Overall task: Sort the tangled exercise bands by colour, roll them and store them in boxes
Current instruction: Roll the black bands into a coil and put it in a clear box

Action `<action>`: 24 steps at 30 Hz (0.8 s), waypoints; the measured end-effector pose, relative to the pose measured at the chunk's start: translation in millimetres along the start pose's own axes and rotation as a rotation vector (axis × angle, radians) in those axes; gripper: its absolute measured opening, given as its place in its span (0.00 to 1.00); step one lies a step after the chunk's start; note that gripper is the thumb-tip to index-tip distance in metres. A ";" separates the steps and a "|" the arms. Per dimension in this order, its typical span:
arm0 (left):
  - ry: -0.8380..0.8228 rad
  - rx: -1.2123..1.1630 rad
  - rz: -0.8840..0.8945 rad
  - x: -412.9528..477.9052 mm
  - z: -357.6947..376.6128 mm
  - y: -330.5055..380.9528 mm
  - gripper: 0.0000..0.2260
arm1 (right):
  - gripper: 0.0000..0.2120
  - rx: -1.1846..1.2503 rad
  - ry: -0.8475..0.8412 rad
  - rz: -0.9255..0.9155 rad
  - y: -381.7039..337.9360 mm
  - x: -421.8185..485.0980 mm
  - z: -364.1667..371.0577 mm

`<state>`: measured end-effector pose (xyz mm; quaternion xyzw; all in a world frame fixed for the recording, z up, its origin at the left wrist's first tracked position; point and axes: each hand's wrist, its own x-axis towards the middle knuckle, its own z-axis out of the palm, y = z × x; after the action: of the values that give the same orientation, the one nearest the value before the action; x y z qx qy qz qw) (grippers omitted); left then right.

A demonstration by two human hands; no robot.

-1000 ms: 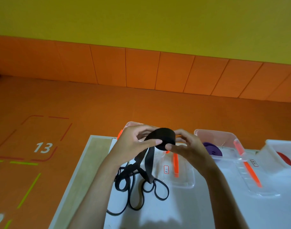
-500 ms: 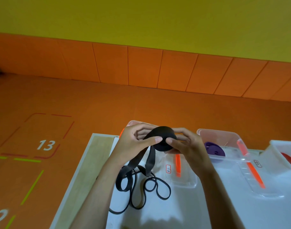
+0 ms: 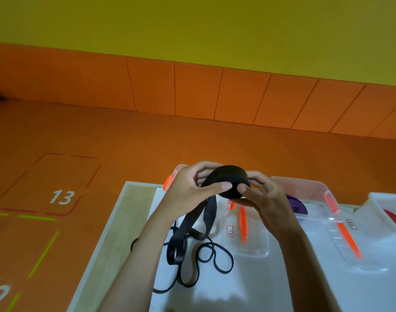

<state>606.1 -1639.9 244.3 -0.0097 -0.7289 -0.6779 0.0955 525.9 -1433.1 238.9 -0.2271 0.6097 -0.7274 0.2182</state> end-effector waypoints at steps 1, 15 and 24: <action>0.036 0.000 0.012 1.0 -0.4 -0.3 0.17 | 0.21 0.049 0.001 0.001 0.6 -0.4 2.9; 0.087 -0.105 0.011 0.9 -2.3 7.5 0.16 | 0.16 0.003 0.098 -0.011 -8.9 1.9 17.4; 0.021 -0.039 -0.055 -9.8 -11.2 -3.3 0.14 | 0.19 -0.203 -0.016 0.125 -7.2 -0.9 4.0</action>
<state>616.7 -1650.1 240.2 0.0157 -0.7145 -0.6944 0.0844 528.6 -1434.6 246.5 -0.2155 0.6916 -0.6449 0.2437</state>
